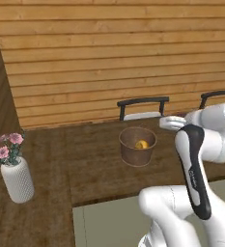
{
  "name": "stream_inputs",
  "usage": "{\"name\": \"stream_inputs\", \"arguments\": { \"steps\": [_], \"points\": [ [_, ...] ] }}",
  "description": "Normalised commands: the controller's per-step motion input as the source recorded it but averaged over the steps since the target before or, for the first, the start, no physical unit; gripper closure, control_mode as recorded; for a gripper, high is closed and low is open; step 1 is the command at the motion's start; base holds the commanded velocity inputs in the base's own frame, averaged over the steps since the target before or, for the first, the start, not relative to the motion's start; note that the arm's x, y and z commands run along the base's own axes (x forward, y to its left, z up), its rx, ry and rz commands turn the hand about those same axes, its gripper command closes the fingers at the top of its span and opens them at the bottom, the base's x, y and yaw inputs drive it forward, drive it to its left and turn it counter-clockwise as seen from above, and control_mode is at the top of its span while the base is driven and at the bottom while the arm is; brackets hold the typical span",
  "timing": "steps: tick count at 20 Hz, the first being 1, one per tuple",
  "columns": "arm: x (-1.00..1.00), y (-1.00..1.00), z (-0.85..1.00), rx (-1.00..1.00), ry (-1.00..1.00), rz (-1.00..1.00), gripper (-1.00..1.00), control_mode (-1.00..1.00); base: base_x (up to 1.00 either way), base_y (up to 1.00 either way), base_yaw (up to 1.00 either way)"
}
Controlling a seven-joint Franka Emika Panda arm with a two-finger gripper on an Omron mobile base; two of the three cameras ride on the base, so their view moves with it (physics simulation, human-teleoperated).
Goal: Open the cabinet, pick up the bread from the cabinet and place it in the basket. Then move the basket to the dining counter.
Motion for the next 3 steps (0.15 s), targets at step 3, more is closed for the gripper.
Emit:
{"name": "stream_inputs", "arguments": {
  "steps": [3],
  "points": [
    [-1.00,0.25,0.91,0.00,-0.21,0.13,-1.00,-1.00,0.00,0.00,0.00]
  ]
}}
